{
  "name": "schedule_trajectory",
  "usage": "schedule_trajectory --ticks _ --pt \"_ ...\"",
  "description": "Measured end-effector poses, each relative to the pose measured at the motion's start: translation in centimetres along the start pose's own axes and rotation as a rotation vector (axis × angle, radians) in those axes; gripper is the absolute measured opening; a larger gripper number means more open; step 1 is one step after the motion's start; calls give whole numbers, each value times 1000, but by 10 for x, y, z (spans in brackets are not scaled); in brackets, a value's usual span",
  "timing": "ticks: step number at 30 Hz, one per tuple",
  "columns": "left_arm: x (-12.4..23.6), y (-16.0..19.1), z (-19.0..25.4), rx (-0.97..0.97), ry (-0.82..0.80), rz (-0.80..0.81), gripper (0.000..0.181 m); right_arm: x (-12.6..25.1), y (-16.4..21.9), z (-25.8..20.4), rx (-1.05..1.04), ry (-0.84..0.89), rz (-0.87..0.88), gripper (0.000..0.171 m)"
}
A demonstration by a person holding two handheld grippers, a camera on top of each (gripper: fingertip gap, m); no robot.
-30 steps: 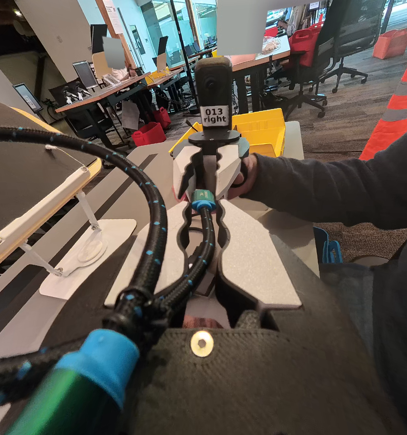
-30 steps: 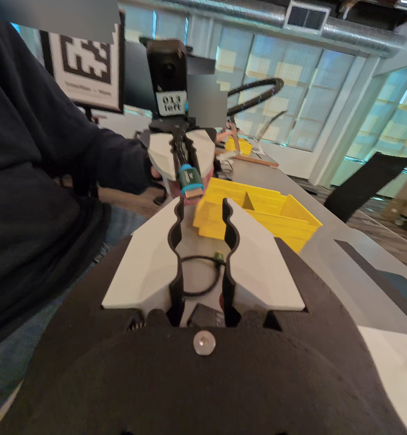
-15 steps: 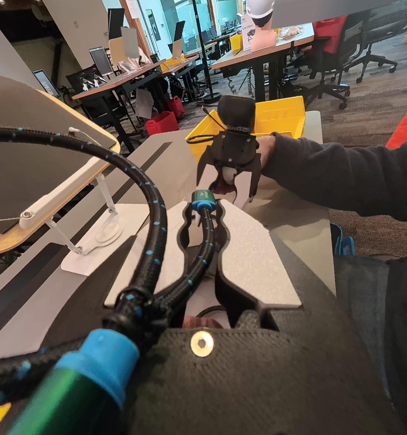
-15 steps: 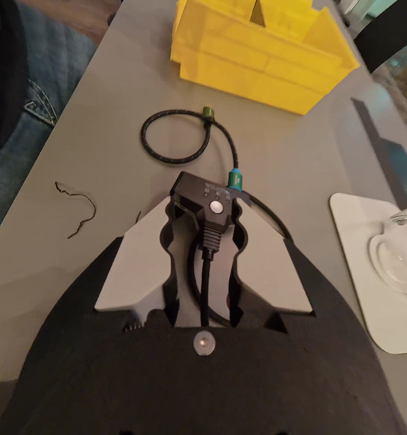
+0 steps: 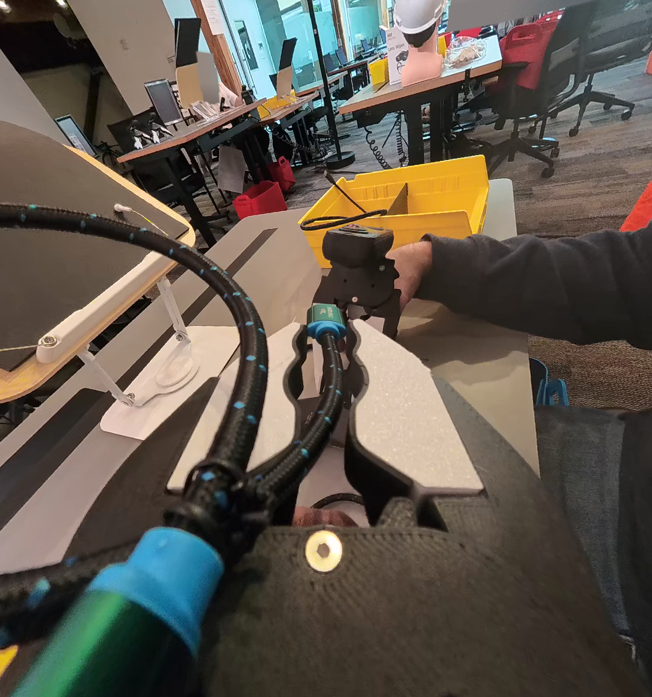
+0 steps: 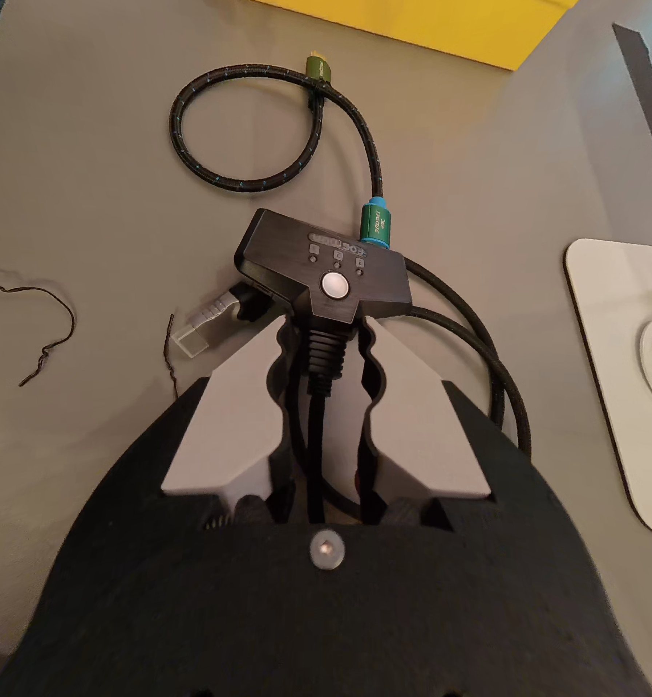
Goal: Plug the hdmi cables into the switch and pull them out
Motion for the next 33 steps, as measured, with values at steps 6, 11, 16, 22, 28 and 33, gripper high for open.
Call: schedule_trajectory --ticks 6,11,16,22,28,33 --pt "1 1 0 1 -5 -6 19 -7 6 0 -33 -26 -39 42" --pt "0 6 1 10 -4 -15 18 -8 2 4 -33 -31 30 28" --pt "1 8 -1 19 -4 -16 19 14 -5 16 -82 9 205 26" --pt "2 13 -5 44 -17 -20 19 32 -9 22 -102 20 341 25" --pt "-1 12 -6 106 -32 -9 19 61 -21 23 -88 9 582 24" --pt "-10 9 -5 207 -29 15 19 73 -26 21 -53 8 693 24"
Point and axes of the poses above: each gripper's, where its closed fingertips meet, x back along the fingers, y out of its underside, z = x × y across the jaws, the point moved 7 cm from there along x, back along the fingers, and after that the axes turned 5 degrees about -y, right-handed, at the moved point
